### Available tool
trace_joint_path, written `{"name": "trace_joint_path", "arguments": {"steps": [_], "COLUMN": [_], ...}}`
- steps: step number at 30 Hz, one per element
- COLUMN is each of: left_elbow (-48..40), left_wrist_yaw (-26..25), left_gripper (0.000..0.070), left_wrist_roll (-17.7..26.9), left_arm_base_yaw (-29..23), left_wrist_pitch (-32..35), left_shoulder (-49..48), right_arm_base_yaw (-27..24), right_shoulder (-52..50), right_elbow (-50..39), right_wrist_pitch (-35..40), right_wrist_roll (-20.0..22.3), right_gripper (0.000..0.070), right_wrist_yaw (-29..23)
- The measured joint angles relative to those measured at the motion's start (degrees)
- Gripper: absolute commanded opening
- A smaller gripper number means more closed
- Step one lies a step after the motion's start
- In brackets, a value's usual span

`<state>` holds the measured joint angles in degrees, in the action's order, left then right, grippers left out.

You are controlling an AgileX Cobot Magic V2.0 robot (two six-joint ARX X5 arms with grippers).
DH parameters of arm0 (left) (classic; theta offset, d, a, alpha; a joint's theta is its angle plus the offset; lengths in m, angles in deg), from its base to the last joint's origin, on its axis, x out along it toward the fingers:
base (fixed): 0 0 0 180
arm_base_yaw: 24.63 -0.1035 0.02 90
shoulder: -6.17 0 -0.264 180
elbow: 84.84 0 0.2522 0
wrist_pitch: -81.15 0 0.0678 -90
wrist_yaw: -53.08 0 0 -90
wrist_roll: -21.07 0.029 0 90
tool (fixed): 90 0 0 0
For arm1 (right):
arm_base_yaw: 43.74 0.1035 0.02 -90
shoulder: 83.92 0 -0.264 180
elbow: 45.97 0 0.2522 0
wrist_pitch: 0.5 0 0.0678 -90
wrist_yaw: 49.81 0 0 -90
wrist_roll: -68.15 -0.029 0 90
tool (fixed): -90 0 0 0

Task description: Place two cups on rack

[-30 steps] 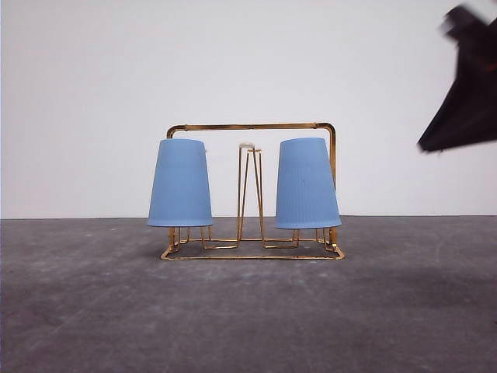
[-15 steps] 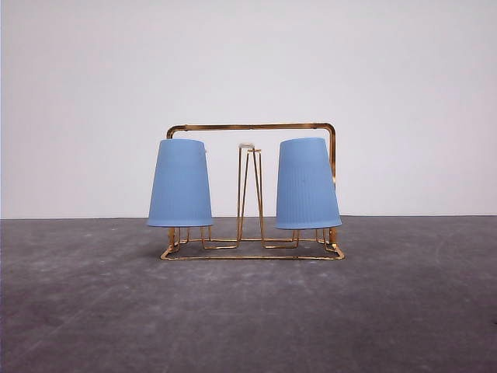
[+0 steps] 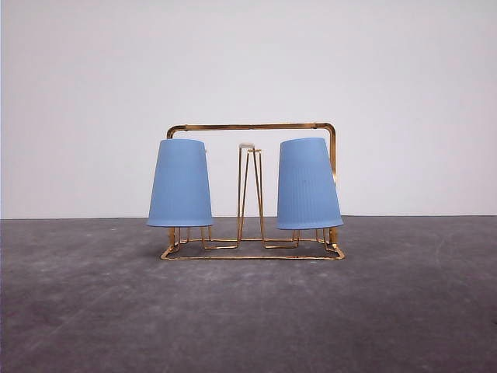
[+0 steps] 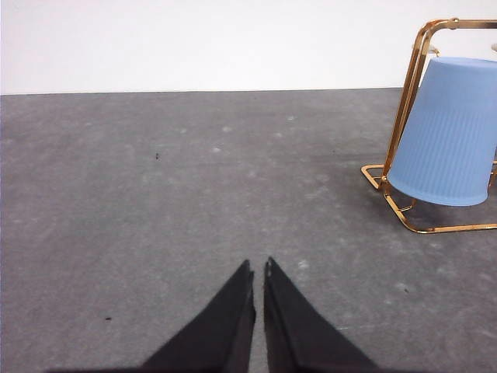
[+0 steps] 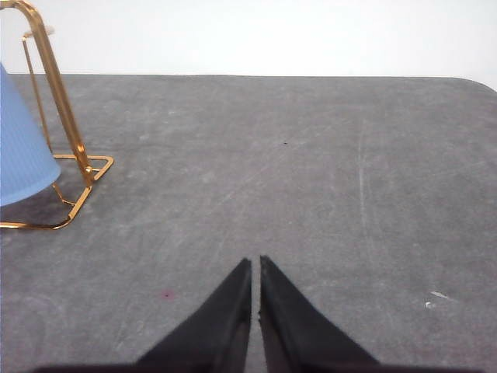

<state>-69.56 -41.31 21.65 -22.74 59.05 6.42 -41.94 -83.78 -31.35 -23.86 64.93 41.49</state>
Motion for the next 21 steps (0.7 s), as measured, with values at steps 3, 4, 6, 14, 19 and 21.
{"name": "trace_joint_path", "arguments": {"steps": [3, 4, 6, 14, 19, 21], "left_elbow": [0.0, 0.0, 0.0, 0.0, 0.0, 0.0], "left_wrist_yaw": [-0.01, -0.01, -0.01, 0.01, 0.0, -0.01], "left_gripper": [0.0, 0.0, 0.0, 0.0, 0.0, 0.0], "left_wrist_roll": [0.0, 0.0, 0.0, 0.0, 0.0, 0.0], "left_arm_base_yaw": [0.0, 0.0, 0.0, 0.0, 0.0, 0.0], "left_wrist_pitch": [0.01, 0.0, -0.01, 0.02, 0.0, -0.01], "left_shoulder": [0.0, 0.0, 0.0, 0.0, 0.0, 0.0], "right_arm_base_yaw": [0.0, 0.0, 0.0, 0.0, 0.0, 0.0], "right_shoulder": [0.0, 0.0, 0.0, 0.0, 0.0, 0.0], "right_elbow": [-0.01, -0.02, 0.0, -0.01, -0.02, -0.02], "right_wrist_pitch": [0.02, 0.0, 0.0, 0.01, 0.0, 0.0], "right_wrist_roll": [0.0, 0.0, 0.0, 0.0, 0.0, 0.0], "right_gripper": [0.0017, 0.0017, 0.0017, 0.0017, 0.0017, 0.0017], "right_wrist_yaw": [0.0, 0.0, 0.0, -0.01, 0.0, 0.0]}}
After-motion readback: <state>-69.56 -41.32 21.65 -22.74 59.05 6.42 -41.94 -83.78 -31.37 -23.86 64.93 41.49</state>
